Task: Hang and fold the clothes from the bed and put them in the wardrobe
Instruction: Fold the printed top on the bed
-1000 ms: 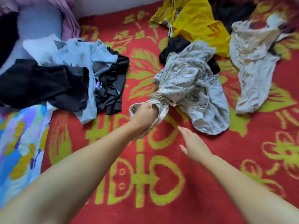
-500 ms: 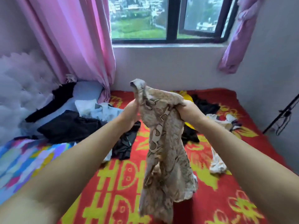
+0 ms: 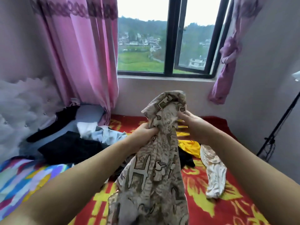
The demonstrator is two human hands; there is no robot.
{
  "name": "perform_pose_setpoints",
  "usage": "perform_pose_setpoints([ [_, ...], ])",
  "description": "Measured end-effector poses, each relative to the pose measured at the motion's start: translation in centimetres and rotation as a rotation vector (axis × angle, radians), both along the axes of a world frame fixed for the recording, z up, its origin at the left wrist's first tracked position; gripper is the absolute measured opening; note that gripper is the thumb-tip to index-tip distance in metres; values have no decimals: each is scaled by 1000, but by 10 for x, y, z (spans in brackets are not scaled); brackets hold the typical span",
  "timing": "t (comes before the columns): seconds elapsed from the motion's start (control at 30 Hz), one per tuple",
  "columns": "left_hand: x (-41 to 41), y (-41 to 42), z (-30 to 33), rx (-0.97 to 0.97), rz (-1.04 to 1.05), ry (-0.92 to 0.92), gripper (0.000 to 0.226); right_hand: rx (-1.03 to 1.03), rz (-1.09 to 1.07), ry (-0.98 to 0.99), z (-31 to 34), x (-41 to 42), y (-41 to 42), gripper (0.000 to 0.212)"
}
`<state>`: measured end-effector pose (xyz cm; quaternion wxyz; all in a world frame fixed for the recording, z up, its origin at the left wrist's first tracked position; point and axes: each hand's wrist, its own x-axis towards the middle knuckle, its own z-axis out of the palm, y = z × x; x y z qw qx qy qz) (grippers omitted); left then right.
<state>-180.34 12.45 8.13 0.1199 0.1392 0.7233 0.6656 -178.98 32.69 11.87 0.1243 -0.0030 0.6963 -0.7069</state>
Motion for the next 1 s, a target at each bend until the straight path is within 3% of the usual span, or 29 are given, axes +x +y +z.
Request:
perform_pose_setpoints([
  [0.07,-4,-5,4,172,-6,-60,19,244,179,-69,-13,19,-2,39],
  [0.13,-5,-8,5,280,2,-136,19,461,231,-67,-29,34,-15,28],
  [0.2,-5,-10,2,343,-4,-196,23,553,97,13,-42,39,-27,16],
  [0.27,-6,-18,-3,291,-10,-224,28,749,-52,183,-48,35,-25,20],
  [0.33,-6,-31,-5,-58,5,-178,25,878,-195,336,-47,30,-14,21],
  [0.4,-6,-43,-1,-567,18,-27,18,745,-303,383,-38,26,-5,20],
  [0.47,-2,-44,7,-904,121,297,13,597,-279,398,-23,27,1,20],
  [0.53,10,-30,23,-805,164,608,14,518,-149,401,-9,30,1,17],
  [0.57,18,-20,30,-716,79,699,22,510,-63,401,-2,33,-1,16],
  [0.63,29,0,41,-660,-180,693,42,473,93,378,12,40,-6,17],
  [0.7,33,12,41,-601,-302,563,41,501,203,367,31,47,-7,18],
  [0.8,30,14,35,-380,-262,418,17,769,293,368,61,56,0,29],
  [0.9,22,14,34,-343,-63,496,28,1260,310,392,70,60,7,52],
  [1.0,14,14,47,-488,32,595,9,1492,130,526,68,58,11,31],
])
